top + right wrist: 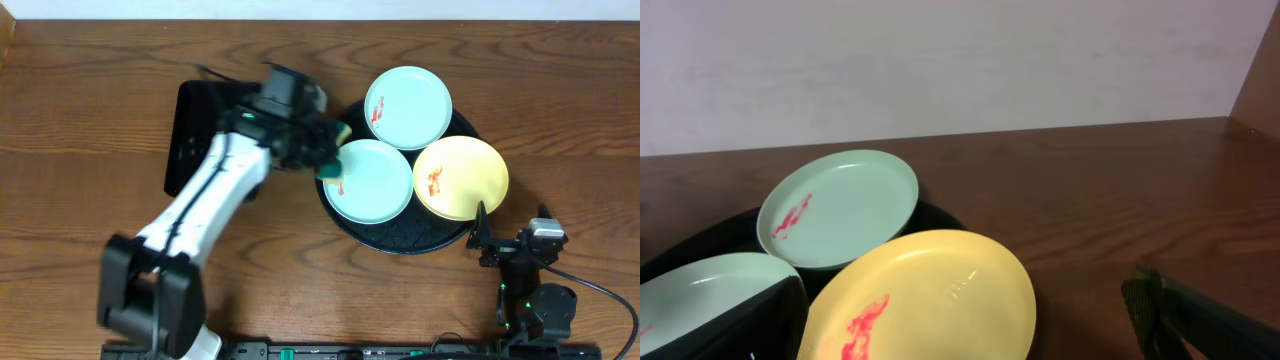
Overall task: Clean dirty plates on tray and stack at the side
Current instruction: 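Carry the sponge with the left gripper onto the lower-left green plate, then reach the right gripper to the rim of the upper green plate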
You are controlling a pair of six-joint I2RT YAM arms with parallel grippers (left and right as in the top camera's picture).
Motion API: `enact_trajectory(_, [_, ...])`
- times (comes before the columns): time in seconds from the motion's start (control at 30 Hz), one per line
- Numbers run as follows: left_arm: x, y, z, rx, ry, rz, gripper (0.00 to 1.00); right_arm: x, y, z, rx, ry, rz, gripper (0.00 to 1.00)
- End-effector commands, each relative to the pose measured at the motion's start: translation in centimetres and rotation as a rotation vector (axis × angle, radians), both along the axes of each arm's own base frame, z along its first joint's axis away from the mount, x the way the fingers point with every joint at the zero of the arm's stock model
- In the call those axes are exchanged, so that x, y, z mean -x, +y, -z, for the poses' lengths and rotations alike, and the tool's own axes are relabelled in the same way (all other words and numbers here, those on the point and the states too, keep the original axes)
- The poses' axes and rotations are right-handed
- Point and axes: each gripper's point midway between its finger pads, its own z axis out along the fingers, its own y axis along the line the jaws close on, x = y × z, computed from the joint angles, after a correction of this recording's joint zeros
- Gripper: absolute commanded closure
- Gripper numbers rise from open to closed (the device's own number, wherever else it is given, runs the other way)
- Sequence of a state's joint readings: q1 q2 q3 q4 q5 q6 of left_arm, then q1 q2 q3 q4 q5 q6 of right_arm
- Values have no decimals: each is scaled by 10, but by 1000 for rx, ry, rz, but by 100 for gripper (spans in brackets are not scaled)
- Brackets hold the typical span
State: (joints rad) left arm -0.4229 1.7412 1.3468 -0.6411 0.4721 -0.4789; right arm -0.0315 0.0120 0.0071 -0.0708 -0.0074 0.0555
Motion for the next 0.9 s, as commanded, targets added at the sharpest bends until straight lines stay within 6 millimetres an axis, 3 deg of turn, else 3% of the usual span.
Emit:
enact_trajectory(0.0, [4,-13,26,-53,70,-81,92,0,1,1,12,1,-4,1])
enact_trajectory(0.23, [8,-54,65,-93,58,-42,92,0,1,1,12,1,-4,1])
enact_trajectory(0.4, [7,-56,91,-177,74,-167,92,0,1,1,12,1,-4,1])
enact_trajectory(0.6, [7,-54,97,-220,59,-209,92,0,2,-4,-2,-18,-10,1])
enact_trajectory(0.77, [6,-53,97,-225,55,-211,91,8,57,-12,-359,0,-315,1])
enact_trajectory(0.87, [6,-53,97,-225,55,-211,91,14,74,-33,-526,-33,-424,1])
